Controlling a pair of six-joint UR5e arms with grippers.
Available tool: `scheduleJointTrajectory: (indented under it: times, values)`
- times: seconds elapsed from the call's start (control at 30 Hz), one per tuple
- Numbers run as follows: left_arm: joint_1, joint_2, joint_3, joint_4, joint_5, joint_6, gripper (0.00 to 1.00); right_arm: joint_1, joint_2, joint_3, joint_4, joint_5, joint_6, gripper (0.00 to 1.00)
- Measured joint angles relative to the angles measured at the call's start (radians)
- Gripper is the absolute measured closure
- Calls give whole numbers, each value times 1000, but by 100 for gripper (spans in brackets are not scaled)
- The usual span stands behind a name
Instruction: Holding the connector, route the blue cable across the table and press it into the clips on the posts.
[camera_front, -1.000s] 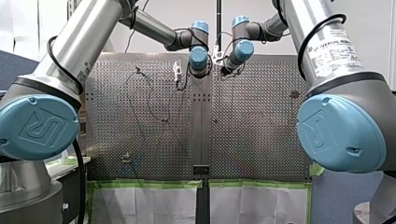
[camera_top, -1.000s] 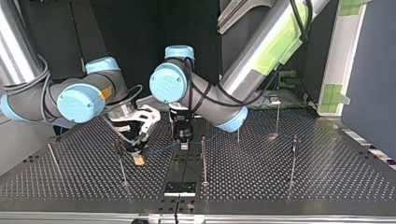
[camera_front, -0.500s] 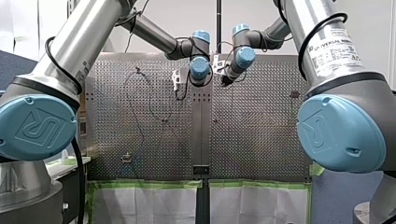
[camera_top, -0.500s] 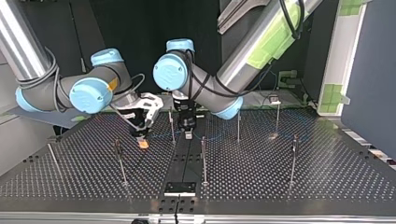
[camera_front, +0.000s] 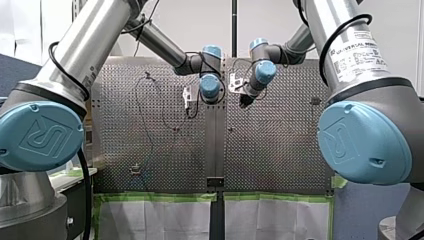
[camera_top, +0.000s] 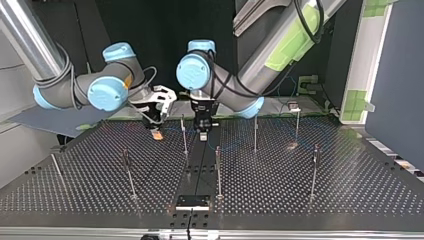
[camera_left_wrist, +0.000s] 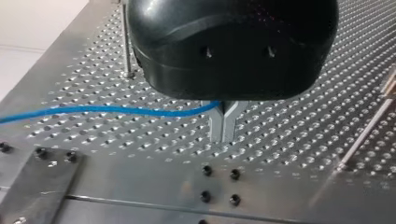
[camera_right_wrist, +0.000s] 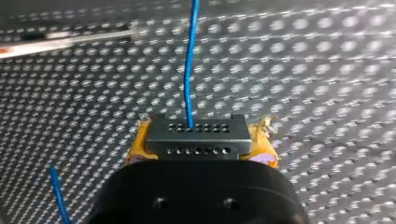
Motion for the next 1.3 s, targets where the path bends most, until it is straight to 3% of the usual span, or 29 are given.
scheduleJointTrajectory:
  times: [0.43,0.7,1.03,1.3]
  values:
    - [13,-1,-113,112,77,-3,100,-5,0,118,-33,1,-8,100]
    - [19,-42,-178,178,118,-13,100,-6,0,131,-57,-2,-7,100]
    - [14,-126,-267,269,188,-62,100,-8,2,148,-104,-1,-13,100]
    - [24,-137,-247,311,181,-81,100,-16,6,184,-156,-3,-13,100]
